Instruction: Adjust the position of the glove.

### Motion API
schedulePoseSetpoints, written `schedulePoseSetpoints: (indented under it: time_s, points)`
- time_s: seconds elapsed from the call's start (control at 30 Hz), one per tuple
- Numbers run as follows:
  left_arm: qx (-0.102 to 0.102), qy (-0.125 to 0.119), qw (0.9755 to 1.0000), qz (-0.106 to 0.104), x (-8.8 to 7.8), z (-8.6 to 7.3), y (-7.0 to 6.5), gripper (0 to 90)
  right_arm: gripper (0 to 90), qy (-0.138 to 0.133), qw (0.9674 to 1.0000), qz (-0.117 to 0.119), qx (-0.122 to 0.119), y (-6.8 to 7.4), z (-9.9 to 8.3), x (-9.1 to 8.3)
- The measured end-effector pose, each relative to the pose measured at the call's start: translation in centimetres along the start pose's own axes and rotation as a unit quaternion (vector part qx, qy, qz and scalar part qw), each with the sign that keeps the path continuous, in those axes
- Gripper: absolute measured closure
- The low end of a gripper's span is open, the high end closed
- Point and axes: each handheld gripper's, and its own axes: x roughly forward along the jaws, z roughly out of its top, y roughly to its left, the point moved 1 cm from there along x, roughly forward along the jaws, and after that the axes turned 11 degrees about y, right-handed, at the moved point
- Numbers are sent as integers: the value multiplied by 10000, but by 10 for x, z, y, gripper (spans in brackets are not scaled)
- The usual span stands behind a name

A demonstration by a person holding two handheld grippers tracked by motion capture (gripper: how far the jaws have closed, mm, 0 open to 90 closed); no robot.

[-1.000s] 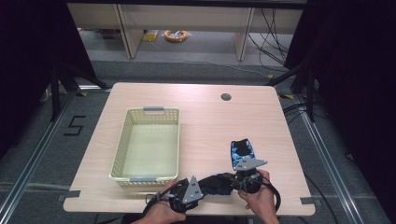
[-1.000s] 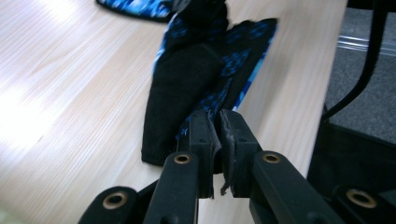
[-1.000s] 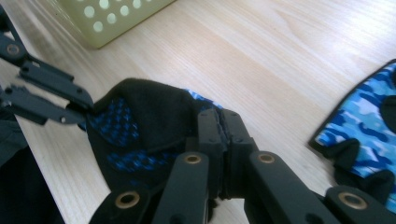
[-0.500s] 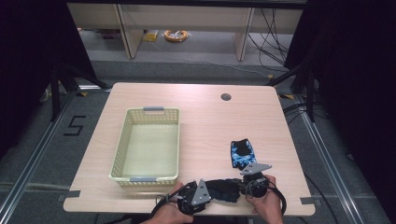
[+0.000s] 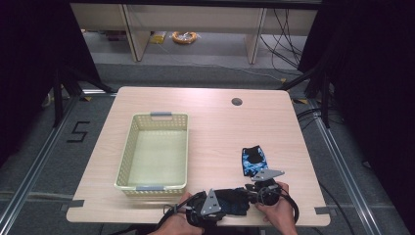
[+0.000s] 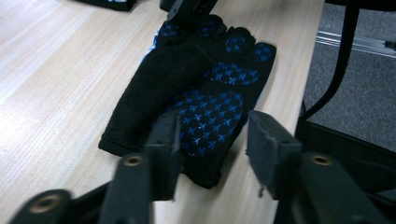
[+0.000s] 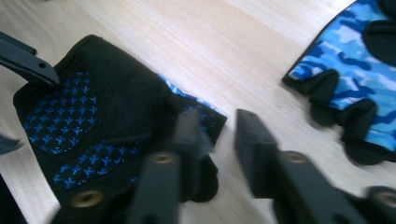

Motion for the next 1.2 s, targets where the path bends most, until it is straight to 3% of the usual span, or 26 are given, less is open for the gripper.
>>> schedulePoseSetpoints:
  time_s: [0.07,0.17,0.2,0.23,0.27,0.33,0.37,0.4,0.43,0.47,0.5,0.57,0.6,0.63,0.67,0.7,0.73,0.83,0.87,0.9,1.07,1.1,1.17,1.2]
  points:
    - [28,-14,10000,25,-4,0,0,463,620,113,9999,0,-14,0,1,-4]
    - [-89,-264,9996,-43,-20,-3,-3,394,569,-124,9997,-134,131,-7,2,-16]
    - [-89,-264,9996,-43,-20,-3,-3,385,569,-124,9997,-134,131,-7,2,-16]
    - [-34,-271,9996,-23,-31,-8,-1,381,556,-284,9990,-205,274,-12,2,-21]
    - [-165,-356,9992,-114,-35,-10,-1,377,555,-383,9984,-288,289,-16,2,-23]
    - [-70,-333,9994,-39,-40,-14,1,362,555,-442,9977,-326,392,-19,2,-25]
    - [-232,-331,9991,-82,-47,-21,3,355,550,-572,9959,-525,472,-27,2,-29]
    - [-259,-299,9992,-104,-51,-26,5,348,550,-588,9952,-504,594,-30,3,-31]
    - [-415,-319,9985,-141,-53,-30,6,341,548,-613,9942,-599,648,-33,3,-32]
    - [-415,-319,9985,-141,-53,-30,6,337,548,-613,9942,-599,648,-33,3,-32]
    - [-430,-308,9985,-151,-57,-35,10,337,548,-570,9936,-553,808,-36,4,-33]
    - [-528,-203,9983,-101,-65,-46,15,328,548,-552,9910,-811,915,-47,7,-33]
    - [-664,-309,9973,-109,-65,-50,15,324,548,-643,9905,-836,887,-53,9,-31]
    - [-664,-309,9973,-109,-65,-50,15,321,548,-643,9905,-836,887,-53,9,-31]
    - [-591,-154,9981,-87,-67,-54,18,318,549,-581,9903,-854,934,-62,12,-29]
    - [-707,-150,9973,-89,-68,-58,18,317,549,-570,9884,-893,1092,-66,14,-28]
    - [-680,-65,9976,-75,-69,-64,21,316,549,-531,9881,-892,1139,-69,16,-26]
    - [-741,-58,9972,-95,-70,-69,22,310,549,-447,9880,-925,1156,-76,19,-25]
    - [-922,-79,9957,-96,-71,-72,22,304,544,-426,9871,-873,1269,-80,22,-23]
    - [-877,-9,9961,-94,-72,-74,23,301,541,-540,9865,-828,1304,-83,24,-21]
    - [-928,39,9957,-55,-76,-83,25,295,538,-472,9841,-864,1475,-90,28,-20]
    - [-954,51,9954,66,-79,-87,28,295,538,-413,9828,-835,1593,-92,30,-18]
    - [-1011,27,9949,60,-80,-89,28,296,537,-397,9831,-846,1575,-93,30,-18]
    - [-1017,57,9947,162,-83,-93,31,295,535,-427,9836,-788,1566,-96,33,-13]
